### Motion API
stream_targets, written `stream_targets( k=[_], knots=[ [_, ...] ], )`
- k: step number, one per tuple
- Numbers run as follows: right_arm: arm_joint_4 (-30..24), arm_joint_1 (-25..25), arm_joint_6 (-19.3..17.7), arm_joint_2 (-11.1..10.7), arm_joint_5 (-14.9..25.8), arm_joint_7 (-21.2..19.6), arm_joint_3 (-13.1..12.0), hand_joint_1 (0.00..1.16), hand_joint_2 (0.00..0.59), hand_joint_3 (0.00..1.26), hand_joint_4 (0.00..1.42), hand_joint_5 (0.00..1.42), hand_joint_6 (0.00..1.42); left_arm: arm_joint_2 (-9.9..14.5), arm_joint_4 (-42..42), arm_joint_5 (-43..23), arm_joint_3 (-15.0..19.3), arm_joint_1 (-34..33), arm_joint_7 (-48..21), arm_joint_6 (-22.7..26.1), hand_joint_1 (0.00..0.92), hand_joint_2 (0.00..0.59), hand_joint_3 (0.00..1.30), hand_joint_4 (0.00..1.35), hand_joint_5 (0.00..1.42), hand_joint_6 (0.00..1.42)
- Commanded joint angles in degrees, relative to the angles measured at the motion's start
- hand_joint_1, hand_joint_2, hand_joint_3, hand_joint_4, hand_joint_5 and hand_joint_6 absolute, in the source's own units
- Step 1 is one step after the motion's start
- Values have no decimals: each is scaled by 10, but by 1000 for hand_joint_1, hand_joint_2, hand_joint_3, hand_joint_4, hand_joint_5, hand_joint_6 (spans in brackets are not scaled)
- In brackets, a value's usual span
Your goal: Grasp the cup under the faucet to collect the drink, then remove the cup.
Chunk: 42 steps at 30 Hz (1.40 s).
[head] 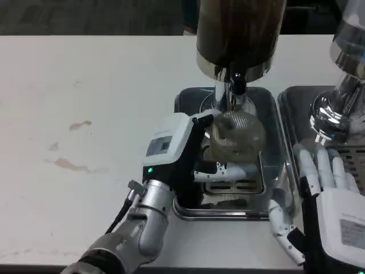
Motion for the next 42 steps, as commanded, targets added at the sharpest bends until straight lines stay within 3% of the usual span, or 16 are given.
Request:
stream_targets(
  k=[1,4,6,10,13,18,21,27,33,42],
  knots=[
    [-4,3,-1,3,4,-10,-7,95,501,83,0,0,80,6,3,12,-11,5,17,9,530,12,714,777,1029,1114],
    [-3,2,-2,3,6,-10,-7,95,501,83,0,0,81,8,3,10,-12,7,17,10,446,42,633,684,981,1040],
    [-1,0,-3,3,6,-10,-8,95,501,83,0,0,81,9,4,6,-11,8,12,10,397,43,481,510,830,845],
    [1,-2,-3,3,5,-11,-9,95,501,83,0,0,81,10,4,3,-11,7,6,12,379,43,383,337,630,591],
    [1,-2,-4,3,6,-10,-11,95,501,83,0,0,81,11,4,1,-10,6,0,11,370,41,323,233,570,487],
    [4,-5,-7,1,8,-9,-13,95,501,83,0,0,81,16,-1,-6,-6,12,-11,-1,262,8,118,20,381,262],
    [7,-9,-9,0,7,-8,-12,95,501,83,0,0,81,17,-3,-14,0,19,-20,-9,175,0,51,0,283,147],
    [12,-15,-12,-5,11,-5,-17,95,501,83,0,0,81,29,-22,-34,19,33,-23,-51,8,0,2,0,213,79],
    [24,-33,-22,-11,18,-1,-20,95,501,83,0,0,81,58,-69,-57,46,63,-21,-113,0,0,0,0,155,33],
    [43,-64,-44,-55,18,15,-21,95,501,83,0,0,81,115,-143,-75,82,132,-53,-161,0,0,0,0,116,11]
  ],
)
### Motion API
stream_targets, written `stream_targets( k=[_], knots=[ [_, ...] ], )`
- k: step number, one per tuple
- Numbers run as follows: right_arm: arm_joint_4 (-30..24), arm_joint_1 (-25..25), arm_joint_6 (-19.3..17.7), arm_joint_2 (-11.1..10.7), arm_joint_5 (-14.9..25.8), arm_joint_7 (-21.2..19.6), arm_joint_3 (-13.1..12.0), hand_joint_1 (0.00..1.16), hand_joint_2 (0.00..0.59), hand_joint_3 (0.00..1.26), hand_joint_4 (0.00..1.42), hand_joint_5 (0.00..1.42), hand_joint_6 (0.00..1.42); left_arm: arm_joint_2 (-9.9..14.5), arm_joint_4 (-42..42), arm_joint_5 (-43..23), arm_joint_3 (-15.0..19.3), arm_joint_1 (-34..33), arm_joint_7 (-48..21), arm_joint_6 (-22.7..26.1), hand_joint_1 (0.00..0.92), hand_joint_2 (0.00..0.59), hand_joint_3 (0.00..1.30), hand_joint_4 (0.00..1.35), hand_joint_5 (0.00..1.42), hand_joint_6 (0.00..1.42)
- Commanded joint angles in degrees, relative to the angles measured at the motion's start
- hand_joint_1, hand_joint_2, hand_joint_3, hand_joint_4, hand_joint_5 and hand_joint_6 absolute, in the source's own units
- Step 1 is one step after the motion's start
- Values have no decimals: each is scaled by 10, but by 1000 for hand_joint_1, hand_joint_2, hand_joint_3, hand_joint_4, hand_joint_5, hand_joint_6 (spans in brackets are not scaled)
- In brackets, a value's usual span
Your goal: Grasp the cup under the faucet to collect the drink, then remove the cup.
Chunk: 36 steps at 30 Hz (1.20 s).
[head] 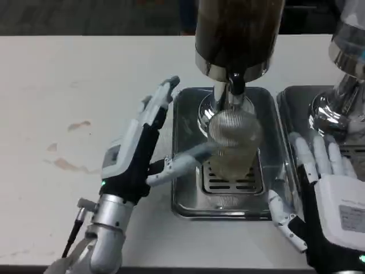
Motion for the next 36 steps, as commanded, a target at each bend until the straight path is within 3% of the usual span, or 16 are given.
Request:
stream_targets(
  k=[1,6,10,14,18,22,26,36],
  knots=[
    [17,-21,-14,-22,4,12,-5,95,501,83,0,0,81,17,-31,-15,16,25,-25,-16,0,4,0,0,105,3],
    [33,-40,-16,-31,11,13,-12,95,501,83,0,0,81,41,-99,-59,49,80,-76,-60,0,8,0,0,87,0],
    [47,-46,-16,-32,20,10,-17,95,501,83,0,0,81,62,-179,-178,79,113,-208,-104,0,53,0,0,70,0],
    [51,-44,-17,-31,25,8,-19,95,501,83,0,0,81,78,-289,-314,81,130,-355,-87,0,63,0,0,56,0],
    [52,-41,-15,-27,31,5,-21,101,498,83,0,0,81,80,-360,-391,85,132,-457,-49,0,66,0,0,55,0],
    [50,-37,-13,-23,33,3,-22,106,496,83,0,0,82,73,-408,-423,93,123,-524,-10,0,68,0,0,54,0],
    [49,-35,-12,-17,35,3,-22,111,496,83,0,0,82,60,-415,-412,99,92,-571,22,0,71,0,0,89,38],
    [50,-34,-9,0,32,-2,-22,118,495,75,0,0,82,19,-392,-381,91,21,-644,47,0,73,3,0,117,57]
  ],
)
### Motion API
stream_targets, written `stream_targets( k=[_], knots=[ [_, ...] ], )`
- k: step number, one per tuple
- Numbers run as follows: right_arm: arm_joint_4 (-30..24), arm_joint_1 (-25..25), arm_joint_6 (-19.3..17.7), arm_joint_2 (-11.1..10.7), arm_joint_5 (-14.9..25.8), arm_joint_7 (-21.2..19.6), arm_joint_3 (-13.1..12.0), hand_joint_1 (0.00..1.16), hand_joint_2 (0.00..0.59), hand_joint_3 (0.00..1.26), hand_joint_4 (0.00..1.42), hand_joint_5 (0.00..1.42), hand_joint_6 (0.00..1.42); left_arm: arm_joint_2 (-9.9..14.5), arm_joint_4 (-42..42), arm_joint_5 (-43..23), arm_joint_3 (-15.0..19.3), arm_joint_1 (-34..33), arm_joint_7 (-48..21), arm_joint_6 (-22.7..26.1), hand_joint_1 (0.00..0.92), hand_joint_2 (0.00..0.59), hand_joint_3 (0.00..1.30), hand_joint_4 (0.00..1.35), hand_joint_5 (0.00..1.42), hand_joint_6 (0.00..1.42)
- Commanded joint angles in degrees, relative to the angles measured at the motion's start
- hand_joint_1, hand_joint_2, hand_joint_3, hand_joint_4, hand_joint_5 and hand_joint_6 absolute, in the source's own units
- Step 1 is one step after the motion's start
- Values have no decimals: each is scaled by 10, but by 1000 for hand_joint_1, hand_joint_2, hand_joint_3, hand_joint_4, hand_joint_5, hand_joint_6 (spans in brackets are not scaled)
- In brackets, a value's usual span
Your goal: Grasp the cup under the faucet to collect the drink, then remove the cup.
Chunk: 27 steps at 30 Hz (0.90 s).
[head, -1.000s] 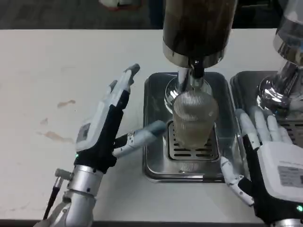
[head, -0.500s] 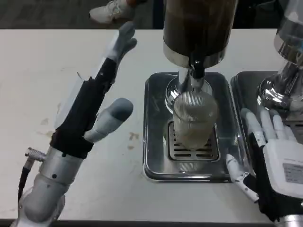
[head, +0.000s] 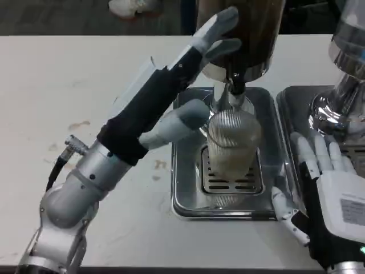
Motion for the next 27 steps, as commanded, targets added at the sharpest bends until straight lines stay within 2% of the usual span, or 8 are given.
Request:
stream_targets(
  k=[1,16,22,27],
  knots=[
    [1,4,6,9,2,-14,-2,119,495,75,0,0,82,-14,19,27,-2,-34,-29,7,0,74,12,0,121,50],
    [-5,22,19,30,1,-31,-1,124,495,74,0,0,82,-61,136,74,-4,-122,-44,-21,0,76,34,0,105,27],
    [-5,23,21,33,3,-33,-3,124,495,74,0,0,82,-73,179,79,-11,-129,-56,-29,0,76,35,0,103,24],
    [-7,24,20,32,3,-32,-4,124,495,74,0,0,82,-77,179,75,-17,-113,-68,-40,0,76,35,0,102,24]
  ],
)
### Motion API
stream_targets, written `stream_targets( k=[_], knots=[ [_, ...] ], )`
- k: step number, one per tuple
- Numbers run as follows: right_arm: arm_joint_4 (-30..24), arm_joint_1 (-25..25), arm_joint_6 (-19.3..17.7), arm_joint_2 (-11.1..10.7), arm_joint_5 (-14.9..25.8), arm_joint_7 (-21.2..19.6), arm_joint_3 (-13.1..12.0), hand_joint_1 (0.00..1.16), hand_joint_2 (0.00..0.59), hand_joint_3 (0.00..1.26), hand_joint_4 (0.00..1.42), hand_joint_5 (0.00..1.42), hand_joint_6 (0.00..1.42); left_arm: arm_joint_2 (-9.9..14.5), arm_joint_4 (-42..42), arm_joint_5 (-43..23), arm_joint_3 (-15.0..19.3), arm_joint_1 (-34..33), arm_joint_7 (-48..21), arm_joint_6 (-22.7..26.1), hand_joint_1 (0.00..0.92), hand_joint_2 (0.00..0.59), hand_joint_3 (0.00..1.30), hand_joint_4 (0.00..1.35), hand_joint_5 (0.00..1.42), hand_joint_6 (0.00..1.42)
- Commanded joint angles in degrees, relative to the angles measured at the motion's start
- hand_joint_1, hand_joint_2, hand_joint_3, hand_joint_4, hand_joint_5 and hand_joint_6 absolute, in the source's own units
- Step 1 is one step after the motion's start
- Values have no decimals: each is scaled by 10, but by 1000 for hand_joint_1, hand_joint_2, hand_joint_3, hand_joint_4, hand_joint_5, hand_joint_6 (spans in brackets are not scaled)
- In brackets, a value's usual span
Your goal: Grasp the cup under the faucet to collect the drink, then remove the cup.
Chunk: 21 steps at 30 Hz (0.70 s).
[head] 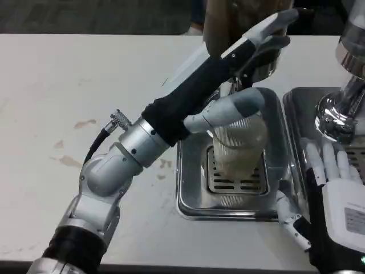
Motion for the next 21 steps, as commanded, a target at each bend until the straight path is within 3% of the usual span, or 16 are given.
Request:
stream_targets(
  k=[1,21],
  knots=[
    [-7,3,2,0,4,-6,-5,124,495,74,0,0,82,-4,6,15,-16,10,-26,2,0,76,35,0,102,24],
    [-6,-3,-1,-4,10,0,-4,124,495,74,0,0,82,1,-32,46,-45,43,-24,-5,0,86,44,0,105,35]
  ],
)
